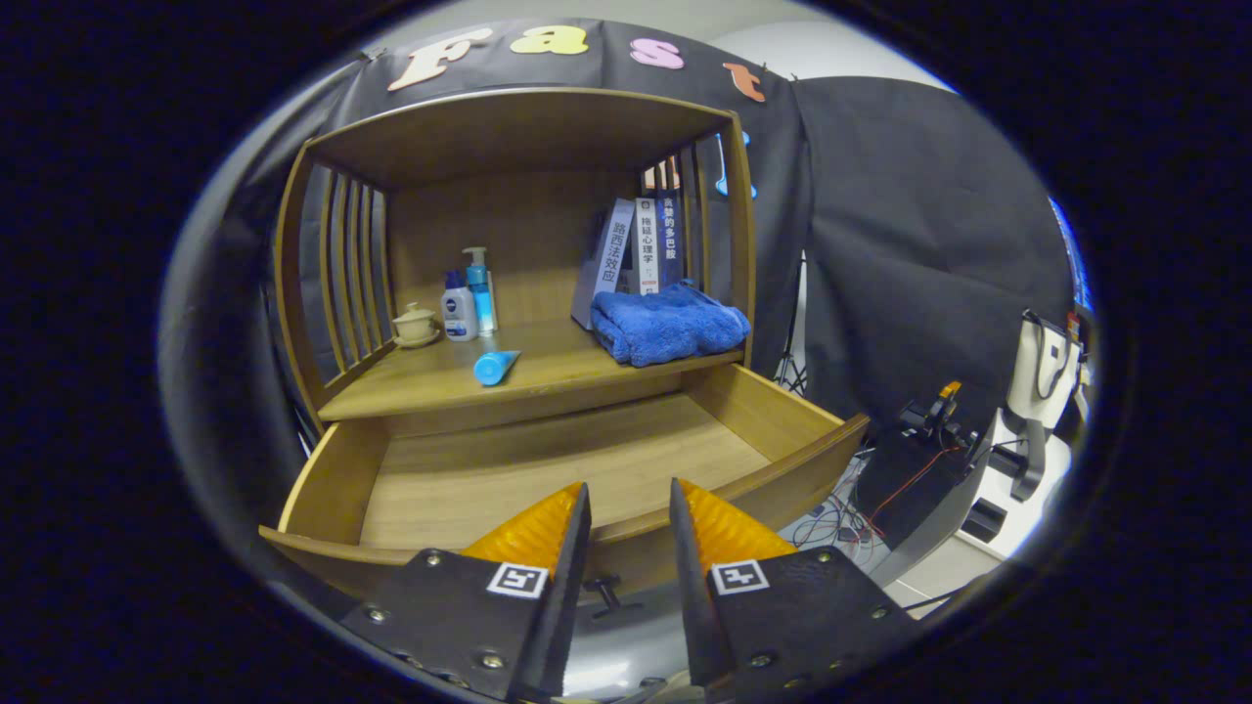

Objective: Pull open the drawer, take out the items inside it, and place them on the countertop above the cabinet.

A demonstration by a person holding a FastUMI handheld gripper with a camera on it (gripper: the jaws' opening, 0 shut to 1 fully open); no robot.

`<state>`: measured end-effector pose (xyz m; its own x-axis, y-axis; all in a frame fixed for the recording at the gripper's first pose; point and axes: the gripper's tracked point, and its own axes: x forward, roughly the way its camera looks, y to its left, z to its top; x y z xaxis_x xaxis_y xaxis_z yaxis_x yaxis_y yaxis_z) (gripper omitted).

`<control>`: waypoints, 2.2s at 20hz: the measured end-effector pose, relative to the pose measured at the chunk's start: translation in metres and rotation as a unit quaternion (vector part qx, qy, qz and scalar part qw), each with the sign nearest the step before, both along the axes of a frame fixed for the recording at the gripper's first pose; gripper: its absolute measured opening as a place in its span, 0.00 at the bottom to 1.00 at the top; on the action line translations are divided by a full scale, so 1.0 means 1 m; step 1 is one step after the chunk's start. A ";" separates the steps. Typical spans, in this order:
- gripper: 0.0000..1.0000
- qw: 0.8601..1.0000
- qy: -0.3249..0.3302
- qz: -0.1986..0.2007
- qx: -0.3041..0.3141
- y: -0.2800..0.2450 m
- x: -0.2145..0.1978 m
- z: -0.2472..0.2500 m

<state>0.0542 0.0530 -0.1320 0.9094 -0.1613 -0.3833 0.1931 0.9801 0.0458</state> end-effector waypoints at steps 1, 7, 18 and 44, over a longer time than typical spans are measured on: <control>0.47 1.000 0.003 0.001 0.002 0.001 -0.002 -0.004; 0.44 0.999 0.016 0.028 0.014 0.019 -0.016 -0.028; 0.45 0.994 0.056 0.095 -0.011 0.064 -0.033 -0.069; 0.43 0.979 0.124 0.138 -0.080 0.062 -0.017 -0.089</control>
